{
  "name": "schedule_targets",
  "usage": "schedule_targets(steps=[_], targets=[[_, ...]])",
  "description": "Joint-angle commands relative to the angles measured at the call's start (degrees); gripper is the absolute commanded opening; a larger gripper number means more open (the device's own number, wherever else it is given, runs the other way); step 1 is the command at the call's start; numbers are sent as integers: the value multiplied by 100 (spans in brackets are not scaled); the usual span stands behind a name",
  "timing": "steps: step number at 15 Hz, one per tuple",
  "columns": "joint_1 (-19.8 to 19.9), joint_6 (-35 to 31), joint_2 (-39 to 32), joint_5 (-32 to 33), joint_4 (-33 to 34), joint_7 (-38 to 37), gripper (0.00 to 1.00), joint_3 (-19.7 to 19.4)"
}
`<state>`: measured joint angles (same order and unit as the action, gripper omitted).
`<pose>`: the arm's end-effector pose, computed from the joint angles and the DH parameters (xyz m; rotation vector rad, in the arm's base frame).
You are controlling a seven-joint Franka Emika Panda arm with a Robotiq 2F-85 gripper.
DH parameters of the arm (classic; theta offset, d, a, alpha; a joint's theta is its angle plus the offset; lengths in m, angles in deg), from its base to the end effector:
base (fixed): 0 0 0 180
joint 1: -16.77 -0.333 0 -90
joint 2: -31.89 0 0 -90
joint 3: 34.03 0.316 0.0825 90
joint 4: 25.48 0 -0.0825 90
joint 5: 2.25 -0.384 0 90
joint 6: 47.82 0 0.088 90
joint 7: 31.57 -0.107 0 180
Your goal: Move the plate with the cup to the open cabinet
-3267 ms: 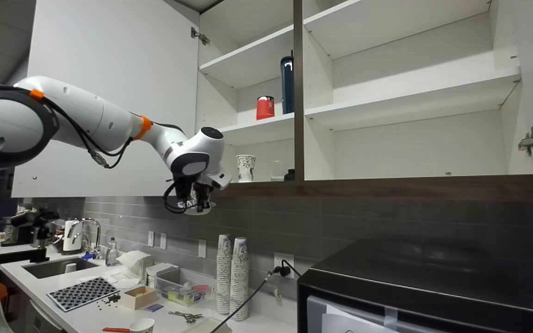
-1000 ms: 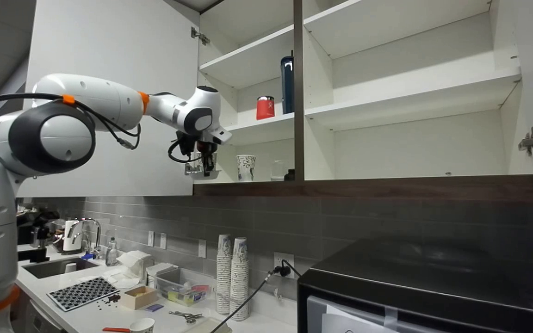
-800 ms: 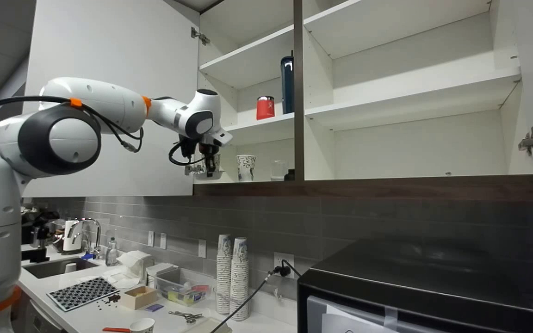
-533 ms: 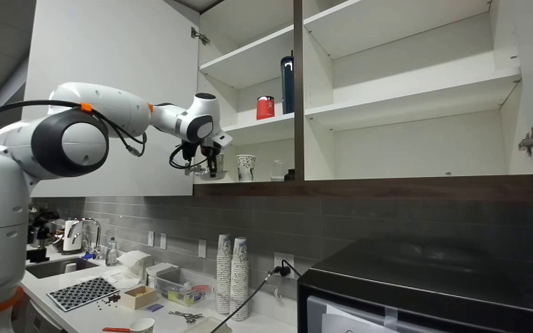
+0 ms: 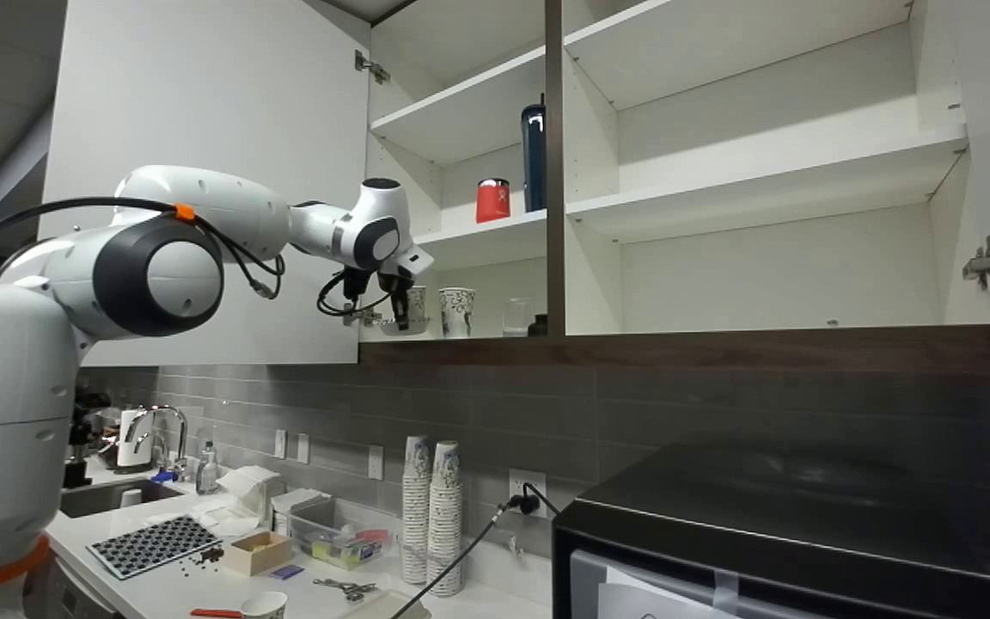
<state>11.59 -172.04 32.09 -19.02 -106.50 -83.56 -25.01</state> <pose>0.5638 0.1545 0.7763 -2.2604 0.8613 -0.6019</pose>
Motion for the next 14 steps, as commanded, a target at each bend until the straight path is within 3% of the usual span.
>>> schedule_targets(steps=[1,14], targets=[[-113,8,-272,210,352,-355,1,-43],[-115,29,-724,564,851,-704,1,45]])
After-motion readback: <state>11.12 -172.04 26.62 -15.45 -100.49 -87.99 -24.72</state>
